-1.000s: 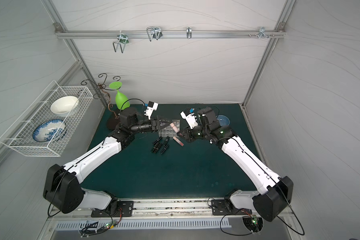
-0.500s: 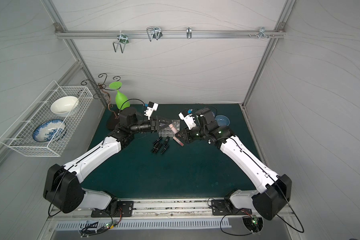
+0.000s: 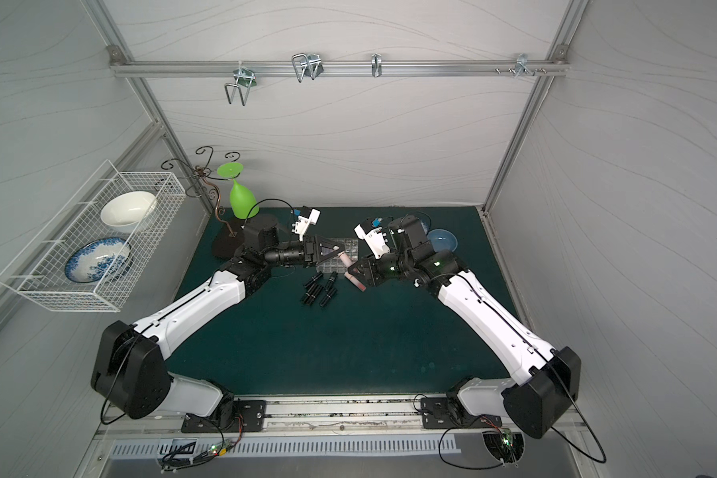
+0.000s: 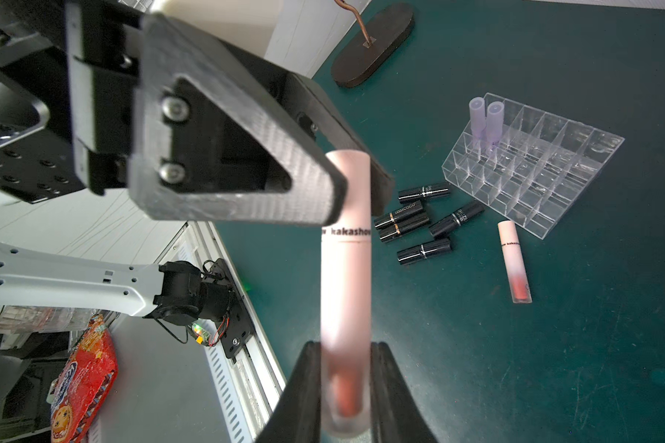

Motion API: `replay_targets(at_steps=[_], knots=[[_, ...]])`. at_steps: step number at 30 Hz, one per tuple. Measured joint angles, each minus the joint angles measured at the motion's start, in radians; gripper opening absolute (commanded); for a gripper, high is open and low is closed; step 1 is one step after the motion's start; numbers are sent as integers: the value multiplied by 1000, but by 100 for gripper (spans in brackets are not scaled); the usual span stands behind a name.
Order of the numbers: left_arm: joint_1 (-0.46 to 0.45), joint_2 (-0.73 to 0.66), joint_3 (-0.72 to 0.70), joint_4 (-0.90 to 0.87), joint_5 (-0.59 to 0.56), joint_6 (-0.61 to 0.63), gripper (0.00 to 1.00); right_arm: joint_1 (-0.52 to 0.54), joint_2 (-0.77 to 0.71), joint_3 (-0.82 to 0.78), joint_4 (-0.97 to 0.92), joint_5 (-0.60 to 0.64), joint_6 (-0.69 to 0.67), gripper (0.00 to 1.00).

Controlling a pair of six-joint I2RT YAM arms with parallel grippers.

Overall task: Arrange the lipsticks in the organizer
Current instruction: Pick up the lipstick at the center of the board.

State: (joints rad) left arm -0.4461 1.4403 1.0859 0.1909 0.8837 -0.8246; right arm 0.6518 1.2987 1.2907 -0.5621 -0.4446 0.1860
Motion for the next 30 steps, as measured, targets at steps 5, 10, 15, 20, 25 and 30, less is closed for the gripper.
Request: replay_targets(at_steps=[5,10,15,20,25,30], knots=[[-2,2,3,11,11,-9,13,6,2,-1,-11,5,-13,17],[-6,2,10,-51,-23,47,11,8,-2,-1,-14,62,-17,98],[-7,2,81,-277,-224,233,11,8,-31,-25,-10,161,-17,99],[-8,3,123,-366,-486,417,11,7,-39,-52,-7,220,-18,99],[-8,50,124,-338,-655,571,11,1,-39,-80,-6,248,-18,99],[-8,171,134,-276,-740,690,11,-15,-39,-88,7,254,-18,99]])
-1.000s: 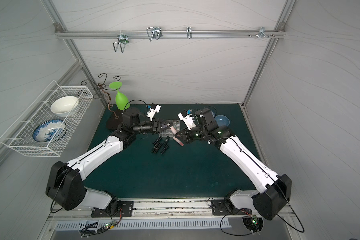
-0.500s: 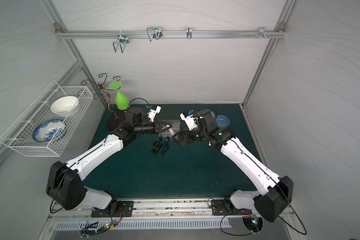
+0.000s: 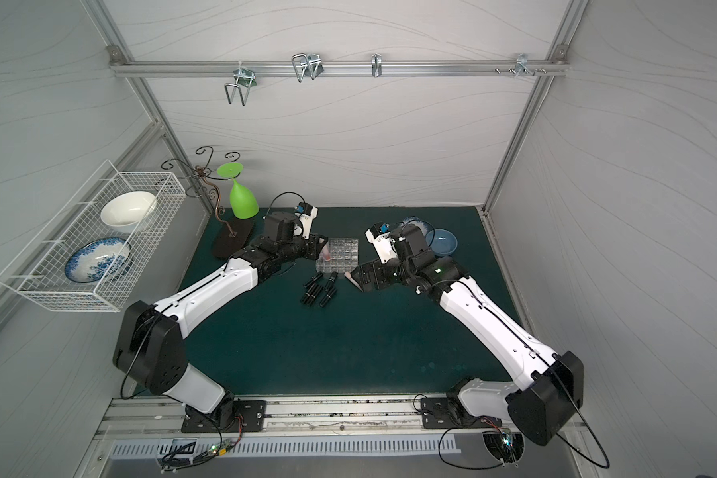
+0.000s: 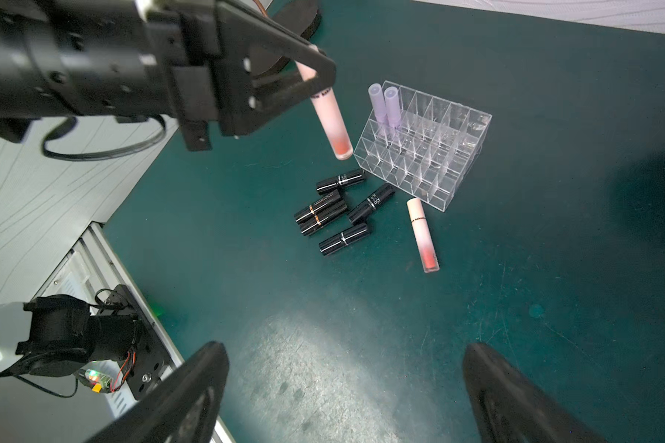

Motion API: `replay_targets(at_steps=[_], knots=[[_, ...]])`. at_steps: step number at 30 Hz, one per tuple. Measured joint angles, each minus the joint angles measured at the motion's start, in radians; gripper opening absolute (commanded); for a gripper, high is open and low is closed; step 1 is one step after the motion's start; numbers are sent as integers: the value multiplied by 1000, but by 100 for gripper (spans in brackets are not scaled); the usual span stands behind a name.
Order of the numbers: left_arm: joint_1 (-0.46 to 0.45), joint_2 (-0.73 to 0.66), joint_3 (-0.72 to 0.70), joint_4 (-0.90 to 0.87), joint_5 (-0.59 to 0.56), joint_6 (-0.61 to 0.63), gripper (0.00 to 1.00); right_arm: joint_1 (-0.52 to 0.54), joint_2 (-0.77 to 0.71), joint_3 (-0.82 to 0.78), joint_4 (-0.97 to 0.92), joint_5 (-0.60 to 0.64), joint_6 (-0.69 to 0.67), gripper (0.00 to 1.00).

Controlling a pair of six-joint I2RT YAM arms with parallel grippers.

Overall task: Arrange the lipsticks in the organizer
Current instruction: Pick up the lipstick at the center of the board.

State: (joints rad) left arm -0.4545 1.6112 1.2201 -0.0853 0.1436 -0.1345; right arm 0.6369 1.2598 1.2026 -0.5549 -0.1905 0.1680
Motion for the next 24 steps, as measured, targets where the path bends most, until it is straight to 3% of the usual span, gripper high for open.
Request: replay_targets(at_steps=[11,24], knots=[[-13,279,163,107,-76,119,10,-33,3,-30,29,-19,0,99],[-13,333,192,180,-128,162,9,-61,38,-52,56,-58,-1,99]])
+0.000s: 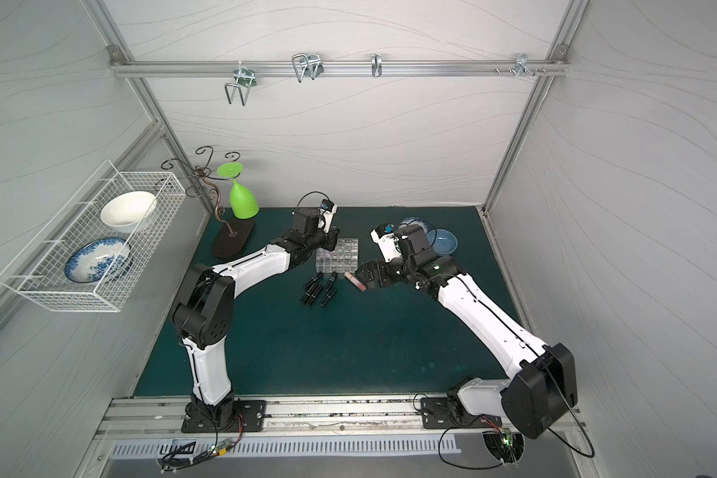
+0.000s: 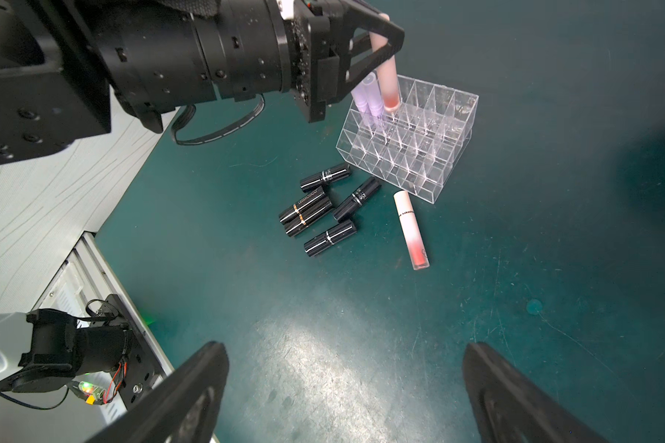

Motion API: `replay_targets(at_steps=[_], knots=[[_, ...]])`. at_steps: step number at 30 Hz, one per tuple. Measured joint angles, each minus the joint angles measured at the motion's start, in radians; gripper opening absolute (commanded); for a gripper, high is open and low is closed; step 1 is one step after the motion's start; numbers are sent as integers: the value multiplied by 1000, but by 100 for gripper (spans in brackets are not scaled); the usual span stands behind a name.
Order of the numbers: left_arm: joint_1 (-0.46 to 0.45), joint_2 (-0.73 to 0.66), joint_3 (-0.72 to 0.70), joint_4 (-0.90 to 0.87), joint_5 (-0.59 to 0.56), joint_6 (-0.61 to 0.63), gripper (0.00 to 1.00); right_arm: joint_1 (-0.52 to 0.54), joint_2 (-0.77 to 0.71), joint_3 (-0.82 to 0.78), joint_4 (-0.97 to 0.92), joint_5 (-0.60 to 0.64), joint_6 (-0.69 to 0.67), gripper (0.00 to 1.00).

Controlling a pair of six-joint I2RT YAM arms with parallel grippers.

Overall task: Arrange the lipsticks in the organizer
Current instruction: Pick up the lipstick at the center of the board, then place the lipstick in the storage box.

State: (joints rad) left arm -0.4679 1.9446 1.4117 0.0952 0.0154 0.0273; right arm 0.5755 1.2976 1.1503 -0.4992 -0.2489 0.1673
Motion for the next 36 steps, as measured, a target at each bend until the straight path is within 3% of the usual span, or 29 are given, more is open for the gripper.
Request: replay_targets(at_steps=[15,26,31,36], knots=[[0,17,-65,75,-34,-1,7,-4,3,-8,6,-19,-2,98],[0,53,-68,92,-35,-7,13,-5,3,-9,6,-26,-2,98],[0,60,-68,106,-35,-18,39,0,17,-9,2,-20,-7,96],[-5,26,-104,130,-13,-40,70,76,115,9,-43,81,-39,94]])
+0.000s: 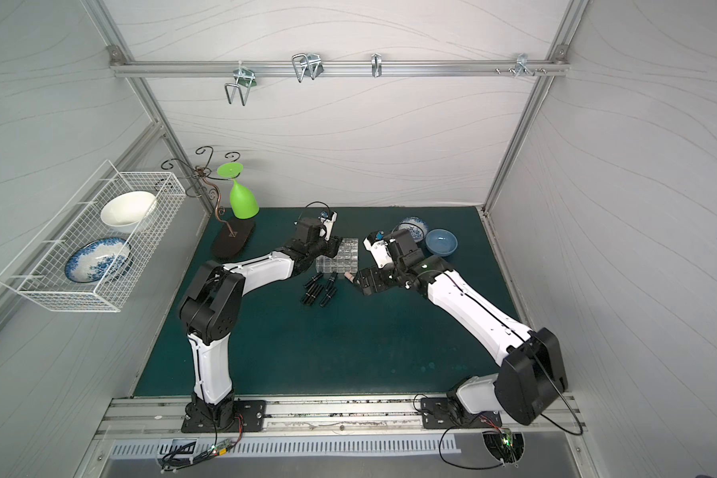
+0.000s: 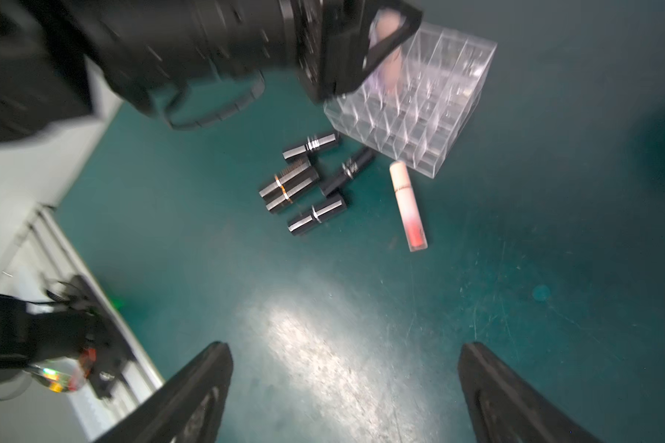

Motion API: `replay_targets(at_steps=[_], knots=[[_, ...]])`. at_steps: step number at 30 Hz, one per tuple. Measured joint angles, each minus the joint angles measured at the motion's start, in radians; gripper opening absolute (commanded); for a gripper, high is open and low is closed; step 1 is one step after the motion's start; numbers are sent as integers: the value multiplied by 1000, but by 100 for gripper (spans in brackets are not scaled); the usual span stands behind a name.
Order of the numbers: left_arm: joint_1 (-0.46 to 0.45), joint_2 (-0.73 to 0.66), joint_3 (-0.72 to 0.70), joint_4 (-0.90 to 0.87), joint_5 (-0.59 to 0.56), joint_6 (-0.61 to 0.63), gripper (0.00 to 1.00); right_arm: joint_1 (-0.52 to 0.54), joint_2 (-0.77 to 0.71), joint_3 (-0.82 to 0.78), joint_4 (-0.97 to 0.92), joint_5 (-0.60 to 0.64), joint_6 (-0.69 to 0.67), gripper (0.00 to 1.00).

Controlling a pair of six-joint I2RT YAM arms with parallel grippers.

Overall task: Arrange the lipsticks in the organizer
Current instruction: Place the lipstick in the storage box, then pick up the lipstick at the center of the board.

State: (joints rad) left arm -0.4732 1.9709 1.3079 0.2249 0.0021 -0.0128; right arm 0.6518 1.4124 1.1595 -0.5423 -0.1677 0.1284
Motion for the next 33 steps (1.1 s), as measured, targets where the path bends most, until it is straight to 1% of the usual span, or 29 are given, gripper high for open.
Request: replay_targets(at_steps=[2,4,7,10,12,14,17,21,26,30,33], knots=[[-13,-41,-12,-18,8,6,75,35,68,25,-23,33,-19,94],[-37,-100,-14,-39,10,10,76,61,135,48,-35,59,-34,94],[-79,-227,-20,-61,9,1,75,72,214,74,-50,93,-58,94],[-108,-375,-48,-66,8,-34,69,72,285,121,-70,135,-81,93],[-103,-461,-64,-79,7,-55,68,71,332,160,-76,161,-98,88],[-92,-515,-70,-107,5,-69,67,66,373,191,-75,172,-110,83],[-71,-564,-103,-145,-6,-107,64,59,439,240,-79,175,-124,77],[-28,-623,-221,-199,-4,-199,62,46,529,309,-83,169,-140,70],[30,-686,-351,-262,11,-293,61,26,601,354,-99,161,-146,69],[46,-732,-387,-285,27,-333,61,19,643,383,-114,164,-148,67],[53,-758,-388,-288,40,-349,60,12,669,404,-126,160,-149,60]])
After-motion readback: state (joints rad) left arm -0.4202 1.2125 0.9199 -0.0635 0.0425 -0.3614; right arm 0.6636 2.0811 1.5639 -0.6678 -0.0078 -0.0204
